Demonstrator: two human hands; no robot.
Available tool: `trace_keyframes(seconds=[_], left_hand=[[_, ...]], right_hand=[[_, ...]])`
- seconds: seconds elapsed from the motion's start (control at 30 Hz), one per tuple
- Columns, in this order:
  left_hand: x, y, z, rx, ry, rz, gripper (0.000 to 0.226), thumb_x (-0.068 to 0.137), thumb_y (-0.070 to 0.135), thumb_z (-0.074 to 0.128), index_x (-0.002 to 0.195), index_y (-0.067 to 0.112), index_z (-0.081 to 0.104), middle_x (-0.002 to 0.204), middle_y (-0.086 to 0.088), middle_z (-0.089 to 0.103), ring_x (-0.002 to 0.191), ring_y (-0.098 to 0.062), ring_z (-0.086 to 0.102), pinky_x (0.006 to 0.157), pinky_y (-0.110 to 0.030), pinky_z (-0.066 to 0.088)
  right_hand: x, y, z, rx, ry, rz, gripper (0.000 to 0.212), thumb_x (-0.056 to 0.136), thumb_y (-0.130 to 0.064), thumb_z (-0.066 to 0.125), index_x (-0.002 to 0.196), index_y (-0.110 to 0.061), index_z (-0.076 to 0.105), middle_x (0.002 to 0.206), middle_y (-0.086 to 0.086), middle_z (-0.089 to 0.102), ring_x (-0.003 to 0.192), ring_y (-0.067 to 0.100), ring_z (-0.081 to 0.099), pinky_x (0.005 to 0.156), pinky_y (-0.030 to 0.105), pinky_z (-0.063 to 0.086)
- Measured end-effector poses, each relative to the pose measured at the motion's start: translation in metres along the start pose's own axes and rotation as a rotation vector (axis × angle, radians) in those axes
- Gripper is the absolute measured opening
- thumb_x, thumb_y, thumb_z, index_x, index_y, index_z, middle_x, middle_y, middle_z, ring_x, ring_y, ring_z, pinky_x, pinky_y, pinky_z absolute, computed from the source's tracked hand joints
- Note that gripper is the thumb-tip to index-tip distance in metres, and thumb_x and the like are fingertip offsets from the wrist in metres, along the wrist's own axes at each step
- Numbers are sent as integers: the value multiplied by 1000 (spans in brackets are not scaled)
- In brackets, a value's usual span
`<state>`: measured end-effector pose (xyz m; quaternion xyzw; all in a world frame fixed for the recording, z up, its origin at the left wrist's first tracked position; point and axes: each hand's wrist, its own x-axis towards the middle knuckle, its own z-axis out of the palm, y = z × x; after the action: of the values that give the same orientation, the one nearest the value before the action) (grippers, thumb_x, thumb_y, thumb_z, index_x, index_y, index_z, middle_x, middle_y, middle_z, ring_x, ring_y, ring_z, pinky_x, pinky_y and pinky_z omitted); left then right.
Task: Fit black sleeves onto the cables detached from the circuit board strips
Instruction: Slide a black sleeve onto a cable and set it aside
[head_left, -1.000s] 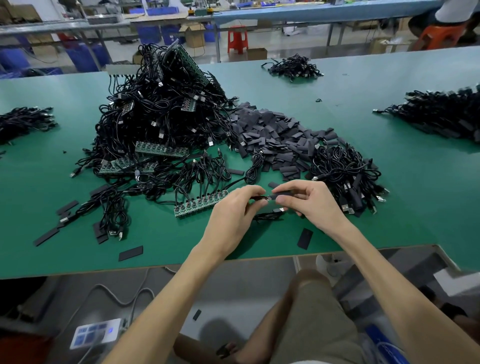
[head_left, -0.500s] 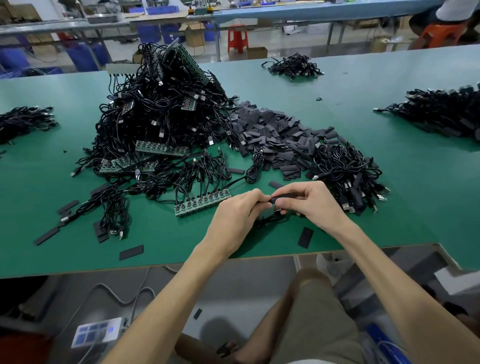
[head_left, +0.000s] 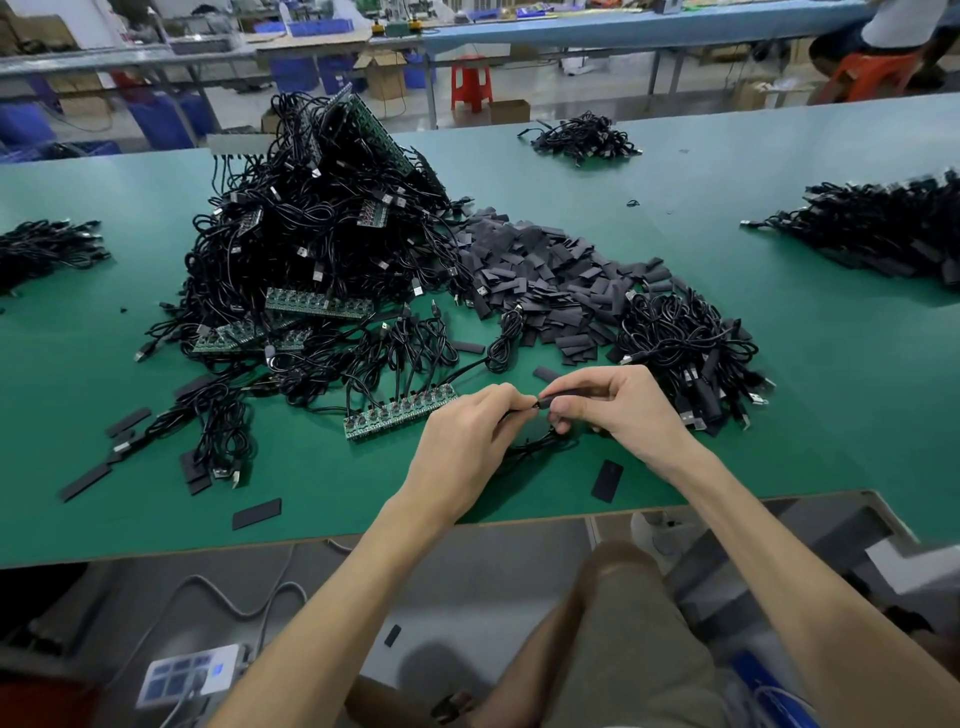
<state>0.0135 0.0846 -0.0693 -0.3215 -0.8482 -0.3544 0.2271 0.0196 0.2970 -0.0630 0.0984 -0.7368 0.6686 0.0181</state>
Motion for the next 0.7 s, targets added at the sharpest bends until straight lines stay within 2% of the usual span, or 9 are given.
trace_keyframes(seconds=[0.13,0.37,0.53,0.7], left_hand=[[-1,1,0,77,36,81,12,93,21,73,92,9,70,92,4,76,71,-23,67,63,-40,55],[-1,2,0,109,68,154,12,93,18,73,93,6,72,87,0,75,63,-26,65,59,-41,54],[0,0,1,131,100,180,13,96,19,70,94,7,72,90,1,75,68,-23,66,63,-40,53],[1,-3,3,151,107,197,10,97,18,69,98,9,73,91,2,75,77,-21,68,67,-41,53]], right_hand=[[0,0,-1,40,-10,-7,16,83,0,77,97,-8,78,81,16,77,66,21,71,71,23,56],[0,0,-1,53,-25,-3,20,79,-10,77,98,-4,78,81,20,75,66,23,70,70,26,58],[1,0,0,14,-49,12,24,81,-18,77,98,-1,78,78,14,75,68,20,69,69,23,56],[1,0,1,-34,-78,2,21,82,-19,80,99,-7,79,83,9,76,77,14,69,76,21,55]])
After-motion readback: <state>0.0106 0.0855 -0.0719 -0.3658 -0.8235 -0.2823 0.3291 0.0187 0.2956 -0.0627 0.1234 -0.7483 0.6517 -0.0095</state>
